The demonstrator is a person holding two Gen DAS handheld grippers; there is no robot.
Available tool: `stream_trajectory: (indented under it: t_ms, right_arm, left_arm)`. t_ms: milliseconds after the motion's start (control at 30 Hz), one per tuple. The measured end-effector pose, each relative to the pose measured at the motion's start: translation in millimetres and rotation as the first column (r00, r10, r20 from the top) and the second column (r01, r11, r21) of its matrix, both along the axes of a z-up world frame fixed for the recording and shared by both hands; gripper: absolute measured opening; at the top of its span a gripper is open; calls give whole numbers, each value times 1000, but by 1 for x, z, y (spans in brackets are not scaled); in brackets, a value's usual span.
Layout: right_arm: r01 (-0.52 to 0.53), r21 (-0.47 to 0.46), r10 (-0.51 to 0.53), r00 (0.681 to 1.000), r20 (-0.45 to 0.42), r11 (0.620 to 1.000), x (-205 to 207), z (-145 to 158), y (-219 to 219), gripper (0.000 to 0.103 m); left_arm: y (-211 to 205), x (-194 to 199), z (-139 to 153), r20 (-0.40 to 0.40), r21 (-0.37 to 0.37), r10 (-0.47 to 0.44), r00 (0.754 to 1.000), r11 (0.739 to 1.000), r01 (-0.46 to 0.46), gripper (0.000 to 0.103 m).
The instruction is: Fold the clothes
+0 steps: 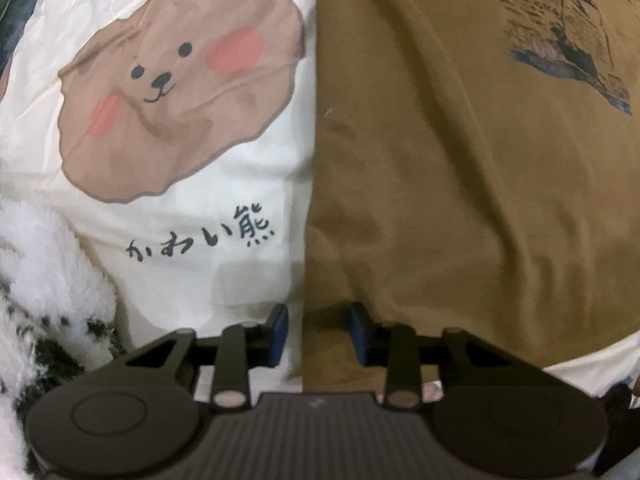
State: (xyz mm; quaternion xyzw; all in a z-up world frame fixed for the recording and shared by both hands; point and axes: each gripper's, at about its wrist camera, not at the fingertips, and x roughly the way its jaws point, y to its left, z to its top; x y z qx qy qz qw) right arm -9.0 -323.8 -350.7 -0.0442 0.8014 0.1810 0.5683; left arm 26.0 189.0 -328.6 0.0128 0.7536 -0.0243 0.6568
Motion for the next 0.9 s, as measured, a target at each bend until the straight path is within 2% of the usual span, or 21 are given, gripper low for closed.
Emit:
stream_trajectory:
  t_ms: [33, 67, 133, 233, 367, 667, 700, 767, 867, 900]
  right_arm:
    - [8, -4, -8, 1000, -10, 1000, -1, -3, -1, 37]
    - [10, -4, -10, 1000, -15, 1000, -1, -4, -1, 37]
    - [28, 2, -28, 999, -30, 1000, -1, -6, -3, 19]
    - [66, 11, -66, 997, -41, 998, 3, -5, -9, 7]
    - [61, 16, -60, 997, -51, 998, 6, -1, -13, 5]
    - [7, 9, -7, 998, -60, 1000, 6, 7, -11, 4]
    - [7, 7, -7, 998, -60, 1000, 6, 7, -12, 4]
    - [7, 1, -7, 998, -57, 1000, 7, 8, -12, 4]
    - [21, -4, -21, 998, -63, 1000, 9, 9, -12, 7]
    - [35, -8, -36, 997, -67, 999, 11, 10, -11, 9]
  left_arm:
    - [0, 0, 0, -3, -5, 2, 1000, 1000, -2, 20]
    - [1, 0, 1, -7, -7, 6, 1000, 1000, -6, 15]
    - [-1, -1, 5, -15, -7, 9, 1000, 1000, -9, 5]
    - [-8, -4, 11, -23, 7, -15, 1000, 1000, 15, 3]
    - [-9, -9, 15, -51, 44, -36, 998, 998, 38, 3]
    - [-10, -13, 26, -65, 76, -56, 996, 995, 61, 2]
    - [-10, -14, 25, -70, 89, -57, 996, 994, 63, 3]
    - [-9, -14, 24, -72, 100, -13, 997, 995, 20, 13]
    - [-19, -12, 30, -58, 93, -41, 997, 995, 46, 22]
    - [-21, -11, 33, -51, 92, -42, 998, 995, 47, 30]
